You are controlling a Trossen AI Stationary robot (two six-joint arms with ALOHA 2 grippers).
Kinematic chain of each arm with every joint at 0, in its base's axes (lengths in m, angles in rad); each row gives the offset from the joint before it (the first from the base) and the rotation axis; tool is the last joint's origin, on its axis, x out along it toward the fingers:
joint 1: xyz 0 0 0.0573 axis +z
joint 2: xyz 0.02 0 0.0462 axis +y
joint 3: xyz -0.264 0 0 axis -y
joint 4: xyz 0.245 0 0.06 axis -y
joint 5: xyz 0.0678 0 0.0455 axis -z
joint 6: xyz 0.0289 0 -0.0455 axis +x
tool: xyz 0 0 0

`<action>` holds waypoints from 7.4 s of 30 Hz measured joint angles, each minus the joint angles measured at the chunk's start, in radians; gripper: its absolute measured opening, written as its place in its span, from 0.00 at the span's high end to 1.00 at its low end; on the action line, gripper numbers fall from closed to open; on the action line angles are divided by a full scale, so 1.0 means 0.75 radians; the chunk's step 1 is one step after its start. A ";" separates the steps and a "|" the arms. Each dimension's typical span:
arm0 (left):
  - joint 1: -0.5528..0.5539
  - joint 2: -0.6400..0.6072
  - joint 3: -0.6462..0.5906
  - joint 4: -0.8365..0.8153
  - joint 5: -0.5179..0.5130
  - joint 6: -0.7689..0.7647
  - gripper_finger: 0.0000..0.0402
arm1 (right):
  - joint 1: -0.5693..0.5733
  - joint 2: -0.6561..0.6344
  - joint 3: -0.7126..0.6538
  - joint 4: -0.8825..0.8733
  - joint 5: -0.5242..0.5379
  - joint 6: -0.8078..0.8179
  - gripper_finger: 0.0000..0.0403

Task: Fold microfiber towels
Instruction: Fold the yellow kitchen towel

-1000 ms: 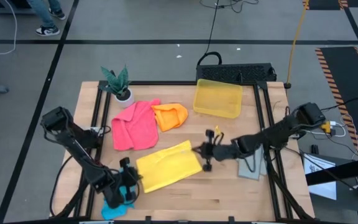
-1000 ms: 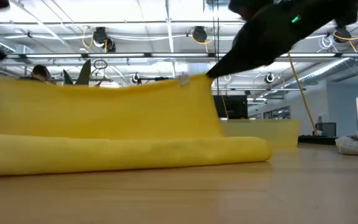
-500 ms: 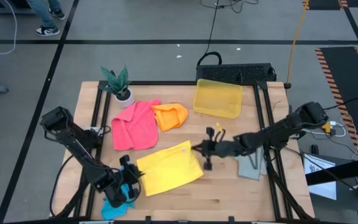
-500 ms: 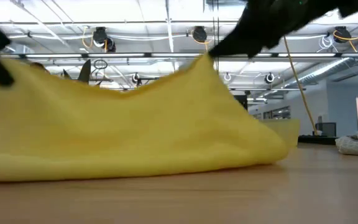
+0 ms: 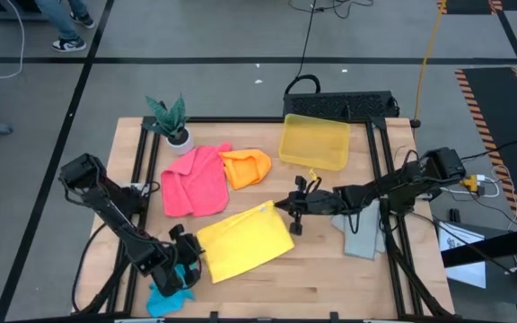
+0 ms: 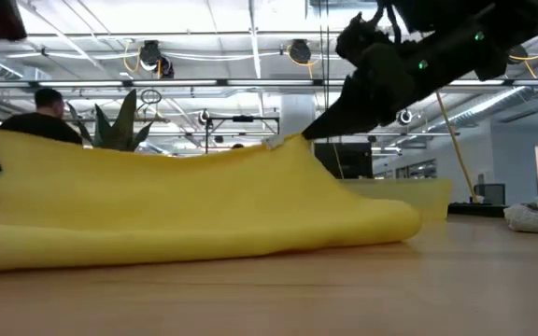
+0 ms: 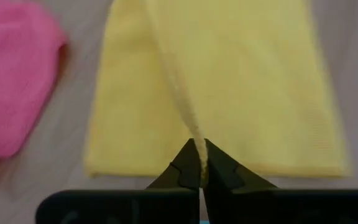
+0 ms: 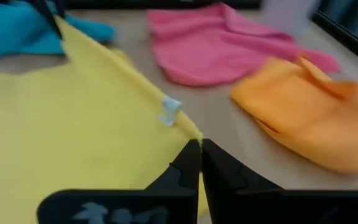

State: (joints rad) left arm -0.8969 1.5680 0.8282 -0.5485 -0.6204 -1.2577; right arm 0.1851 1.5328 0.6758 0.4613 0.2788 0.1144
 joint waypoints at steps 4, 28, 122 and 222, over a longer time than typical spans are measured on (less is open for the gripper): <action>-0.004 0.000 0.121 0.000 -0.019 0.104 0.97 | 0.022 -0.050 0.000 0.059 -0.135 -0.042 1.00; -0.005 -0.018 0.206 -0.225 0.015 -0.035 0.97 | -0.057 -0.012 0.000 0.113 -0.213 -0.046 1.00; 0.177 -0.182 -0.357 -0.043 0.097 -0.004 0.97 | -0.029 0.239 0.001 0.216 0.157 -0.524 0.99; 0.637 -0.337 -0.498 0.543 0.386 1.047 0.69 | 0.105 -0.077 -0.372 0.467 -0.129 0.155 1.00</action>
State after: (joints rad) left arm -0.4195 1.3152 0.4548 -0.1414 -0.3310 -0.4726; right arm 0.2638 1.4754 0.3967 0.8116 0.1818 0.2303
